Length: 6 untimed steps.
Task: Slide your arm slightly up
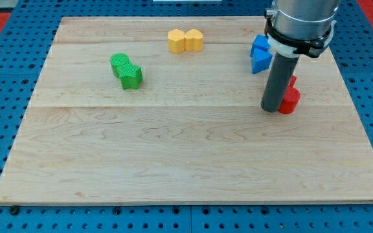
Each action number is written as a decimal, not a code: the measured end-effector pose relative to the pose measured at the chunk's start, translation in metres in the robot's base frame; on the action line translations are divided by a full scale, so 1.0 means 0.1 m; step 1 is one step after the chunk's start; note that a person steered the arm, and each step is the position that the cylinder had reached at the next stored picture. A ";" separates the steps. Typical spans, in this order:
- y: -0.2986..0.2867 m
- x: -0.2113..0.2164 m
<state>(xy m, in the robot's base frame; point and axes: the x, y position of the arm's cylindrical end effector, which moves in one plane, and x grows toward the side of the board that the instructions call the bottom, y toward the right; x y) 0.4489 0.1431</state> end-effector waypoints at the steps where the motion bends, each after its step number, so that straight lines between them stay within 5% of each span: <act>1: 0.00 0.00; 6: -0.12 -0.37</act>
